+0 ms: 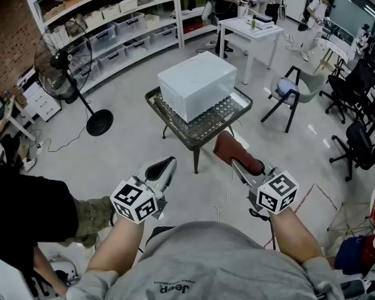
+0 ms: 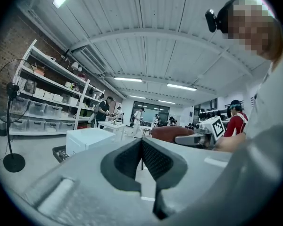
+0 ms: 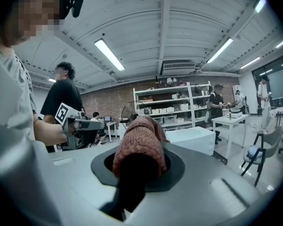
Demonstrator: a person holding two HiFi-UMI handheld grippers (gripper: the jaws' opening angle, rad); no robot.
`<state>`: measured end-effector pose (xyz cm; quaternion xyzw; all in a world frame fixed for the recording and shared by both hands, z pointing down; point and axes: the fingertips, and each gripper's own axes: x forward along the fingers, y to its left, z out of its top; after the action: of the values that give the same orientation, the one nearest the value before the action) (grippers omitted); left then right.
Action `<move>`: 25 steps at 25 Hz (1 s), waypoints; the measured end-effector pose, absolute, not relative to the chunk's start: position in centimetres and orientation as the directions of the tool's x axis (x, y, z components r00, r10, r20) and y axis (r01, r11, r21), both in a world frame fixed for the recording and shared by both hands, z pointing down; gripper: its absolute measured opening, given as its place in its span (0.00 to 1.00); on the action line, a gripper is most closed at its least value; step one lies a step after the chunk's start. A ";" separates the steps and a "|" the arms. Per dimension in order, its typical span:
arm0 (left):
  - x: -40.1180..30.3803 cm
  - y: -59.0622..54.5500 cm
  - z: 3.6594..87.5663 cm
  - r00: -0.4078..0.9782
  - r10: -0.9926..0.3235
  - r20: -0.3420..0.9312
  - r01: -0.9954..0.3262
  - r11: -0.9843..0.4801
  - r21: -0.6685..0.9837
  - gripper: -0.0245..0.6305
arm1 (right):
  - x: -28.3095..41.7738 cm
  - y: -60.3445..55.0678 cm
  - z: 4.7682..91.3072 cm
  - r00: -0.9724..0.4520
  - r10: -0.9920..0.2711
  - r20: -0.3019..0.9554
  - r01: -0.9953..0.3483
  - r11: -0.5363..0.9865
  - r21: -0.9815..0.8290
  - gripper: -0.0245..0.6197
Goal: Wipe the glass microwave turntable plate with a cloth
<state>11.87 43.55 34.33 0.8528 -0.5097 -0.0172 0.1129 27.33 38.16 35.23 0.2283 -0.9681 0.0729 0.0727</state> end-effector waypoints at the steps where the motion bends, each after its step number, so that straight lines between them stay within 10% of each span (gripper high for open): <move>1: 12.3 43.5 34.4 0.482 -0.872 0.087 -0.864 -0.456 0.213 0.04 | 27.8 38.0 35.3 -0.884 -0.433 0.174 -0.454 0.884 -0.108 0.15; 25: -7.4 17.6 35.5 0.689 -0.723 0.054 -0.710 -0.658 0.250 0.04 | 8.1 14.8 36.4 -0.777 -0.598 0.199 -0.623 0.774 -0.108 0.15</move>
<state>-7.43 17.58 35.51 0.9102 -0.3936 -0.0250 0.1263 8.13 14.84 36.35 0.3252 -0.9388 0.0840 0.0767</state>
